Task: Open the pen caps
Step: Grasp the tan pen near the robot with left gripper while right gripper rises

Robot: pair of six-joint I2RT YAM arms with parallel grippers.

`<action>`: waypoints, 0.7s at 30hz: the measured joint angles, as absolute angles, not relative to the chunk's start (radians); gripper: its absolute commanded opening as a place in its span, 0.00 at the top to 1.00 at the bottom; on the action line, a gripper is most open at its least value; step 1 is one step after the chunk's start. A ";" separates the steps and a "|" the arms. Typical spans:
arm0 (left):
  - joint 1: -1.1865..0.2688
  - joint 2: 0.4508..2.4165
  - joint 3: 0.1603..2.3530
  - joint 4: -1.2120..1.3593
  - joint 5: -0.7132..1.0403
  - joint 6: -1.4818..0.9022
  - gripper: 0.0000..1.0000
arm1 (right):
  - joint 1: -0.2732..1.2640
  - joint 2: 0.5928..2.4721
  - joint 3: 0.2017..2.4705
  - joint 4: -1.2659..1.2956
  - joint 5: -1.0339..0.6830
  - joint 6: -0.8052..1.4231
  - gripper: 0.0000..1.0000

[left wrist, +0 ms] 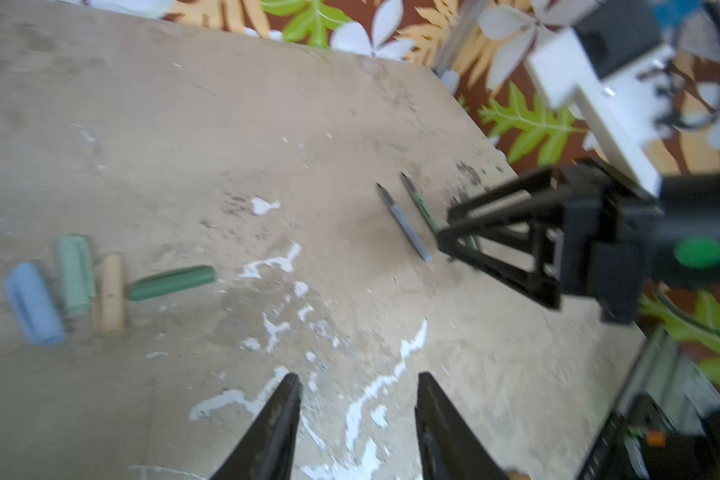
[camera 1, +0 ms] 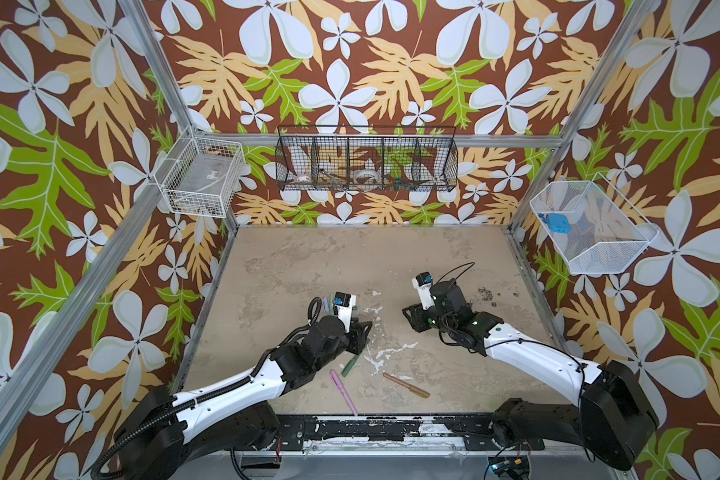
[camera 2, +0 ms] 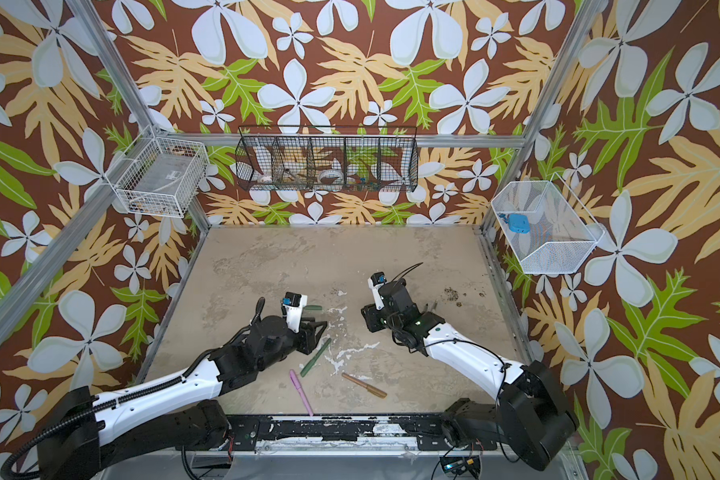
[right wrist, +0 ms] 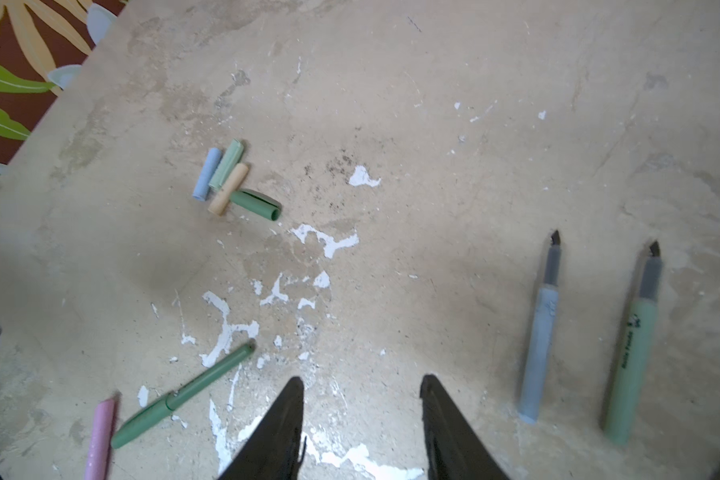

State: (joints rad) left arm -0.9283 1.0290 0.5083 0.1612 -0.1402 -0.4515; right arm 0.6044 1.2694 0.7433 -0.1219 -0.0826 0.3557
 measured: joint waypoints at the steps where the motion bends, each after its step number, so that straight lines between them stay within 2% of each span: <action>1: -0.955 1.026 0.505 0.163 -0.123 -0.429 0.53 | 0.606 1.263 0.736 -0.132 -0.091 0.355 0.52; 10: -1.083 1.095 0.447 0.220 0.144 -0.079 0.56 | 0.607 1.165 0.688 -0.203 -0.213 0.365 0.52; 21: -1.097 1.210 0.437 0.273 0.262 0.309 0.57 | 0.465 1.079 0.641 -0.310 -0.414 0.451 0.52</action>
